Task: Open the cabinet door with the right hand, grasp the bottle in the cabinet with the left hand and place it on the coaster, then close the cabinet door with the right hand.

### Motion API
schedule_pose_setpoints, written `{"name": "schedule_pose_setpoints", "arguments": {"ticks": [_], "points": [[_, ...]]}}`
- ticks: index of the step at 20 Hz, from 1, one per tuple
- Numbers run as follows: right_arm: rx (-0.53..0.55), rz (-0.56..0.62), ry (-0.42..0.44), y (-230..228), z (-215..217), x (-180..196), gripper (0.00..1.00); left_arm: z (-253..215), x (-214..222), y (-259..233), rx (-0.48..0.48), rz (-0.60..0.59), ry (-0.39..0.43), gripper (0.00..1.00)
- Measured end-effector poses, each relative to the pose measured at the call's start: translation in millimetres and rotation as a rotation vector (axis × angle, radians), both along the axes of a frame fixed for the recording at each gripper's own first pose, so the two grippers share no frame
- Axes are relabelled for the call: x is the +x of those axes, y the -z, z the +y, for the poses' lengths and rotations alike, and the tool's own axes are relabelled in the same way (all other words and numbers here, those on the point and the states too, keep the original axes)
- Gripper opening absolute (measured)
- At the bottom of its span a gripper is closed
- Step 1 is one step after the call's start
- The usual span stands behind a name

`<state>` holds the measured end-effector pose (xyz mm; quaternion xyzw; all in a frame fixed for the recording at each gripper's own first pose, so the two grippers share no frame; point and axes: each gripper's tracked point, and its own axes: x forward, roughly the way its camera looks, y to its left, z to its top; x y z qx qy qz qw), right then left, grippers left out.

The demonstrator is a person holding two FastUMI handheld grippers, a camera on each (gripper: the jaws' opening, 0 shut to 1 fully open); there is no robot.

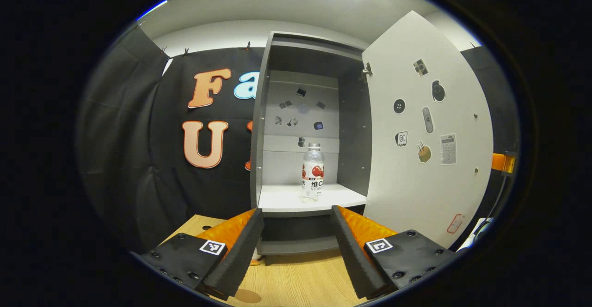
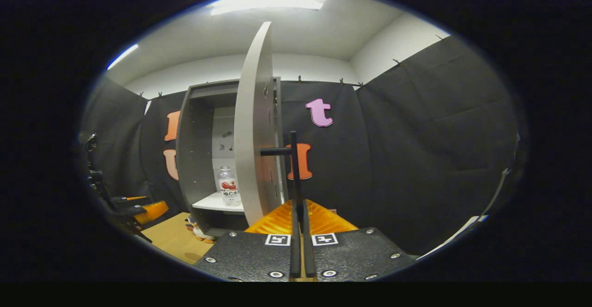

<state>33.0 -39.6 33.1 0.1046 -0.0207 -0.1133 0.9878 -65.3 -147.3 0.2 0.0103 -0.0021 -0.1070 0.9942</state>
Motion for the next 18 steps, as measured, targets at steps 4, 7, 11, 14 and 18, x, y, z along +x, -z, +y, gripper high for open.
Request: {"name": "schedule_pose_setpoints", "arguments": {"ticks": [4, 7, 11, 14, 18], "points": [[0.021, -0.022, -0.007, -2, -2, -2, 0.10, -9, 3, -3, 0.008, -0.005, 0.015, 0.96], [0.025, -0.018, 0.016, 0, -4, -5, 0.05, -19, 8, -2, 0.007, 0.000, 0.040, 0.95], [-0.008, 0.000, 0.065, 0, -12, -14, 0.19, -30, 18, 2, 0.000, 0.015, 0.078, 0.95], [-0.047, 0.024, 0.115, 2, -19, -20, 0.35, -35, 37, 7, 0.005, 0.023, 0.107, 0.95], [-0.081, 0.075, 0.166, 5, -22, -31, 0.55, -44, 76, 13, 0.000, 0.030, 0.145, 0.95]]}}
